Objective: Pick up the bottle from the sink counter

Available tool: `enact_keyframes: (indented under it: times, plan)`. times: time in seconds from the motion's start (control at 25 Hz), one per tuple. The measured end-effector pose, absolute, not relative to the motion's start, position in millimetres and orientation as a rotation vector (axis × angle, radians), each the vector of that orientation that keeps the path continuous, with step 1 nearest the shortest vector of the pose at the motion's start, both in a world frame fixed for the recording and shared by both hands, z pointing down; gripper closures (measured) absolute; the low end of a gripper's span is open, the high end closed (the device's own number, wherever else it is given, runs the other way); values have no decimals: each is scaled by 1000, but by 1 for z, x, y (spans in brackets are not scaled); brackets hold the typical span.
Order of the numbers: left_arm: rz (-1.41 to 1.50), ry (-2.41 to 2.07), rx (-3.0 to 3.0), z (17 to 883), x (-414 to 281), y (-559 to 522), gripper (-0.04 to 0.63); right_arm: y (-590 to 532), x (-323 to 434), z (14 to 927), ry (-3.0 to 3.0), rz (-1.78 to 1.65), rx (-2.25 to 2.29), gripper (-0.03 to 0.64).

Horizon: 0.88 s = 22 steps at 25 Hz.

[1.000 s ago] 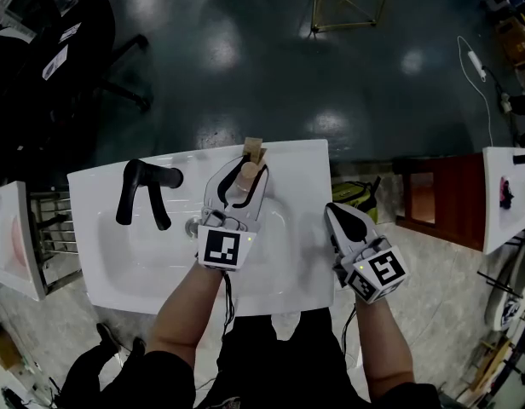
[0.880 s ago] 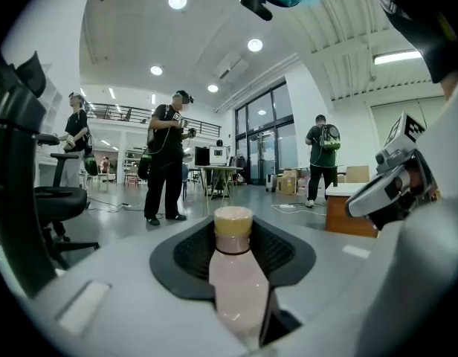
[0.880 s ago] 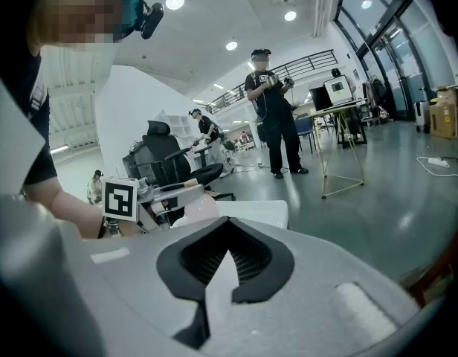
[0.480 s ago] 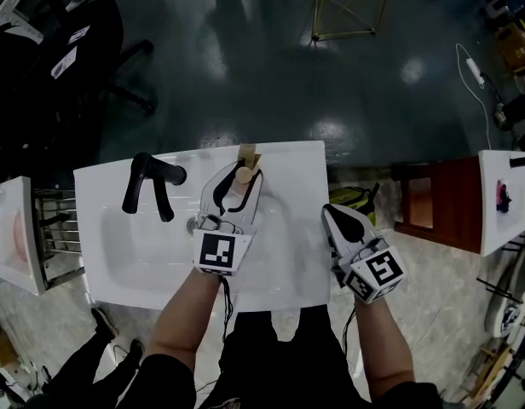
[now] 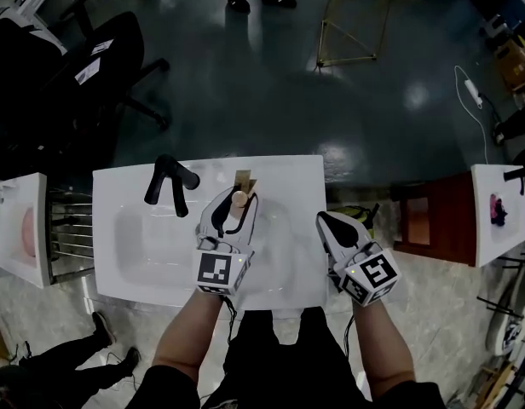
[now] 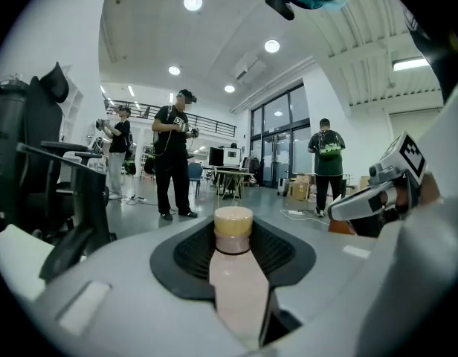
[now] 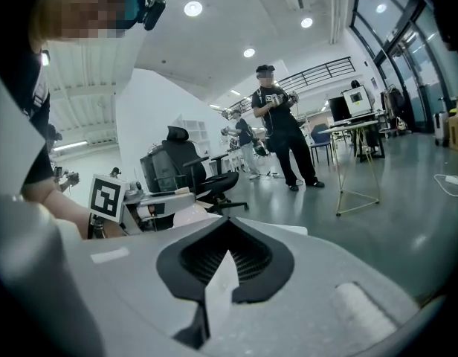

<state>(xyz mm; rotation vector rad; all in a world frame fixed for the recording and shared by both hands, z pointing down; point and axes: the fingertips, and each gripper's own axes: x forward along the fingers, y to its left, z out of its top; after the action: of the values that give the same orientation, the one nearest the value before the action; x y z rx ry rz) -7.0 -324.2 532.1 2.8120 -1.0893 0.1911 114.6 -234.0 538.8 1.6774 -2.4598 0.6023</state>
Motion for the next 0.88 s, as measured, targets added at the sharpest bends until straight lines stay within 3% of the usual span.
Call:
enact_keyframes:
  times: [0.88]
  plan:
    - [172,-1408,2664,442,-66,-213,456,-185,93,456,-2687,476,1383,617]
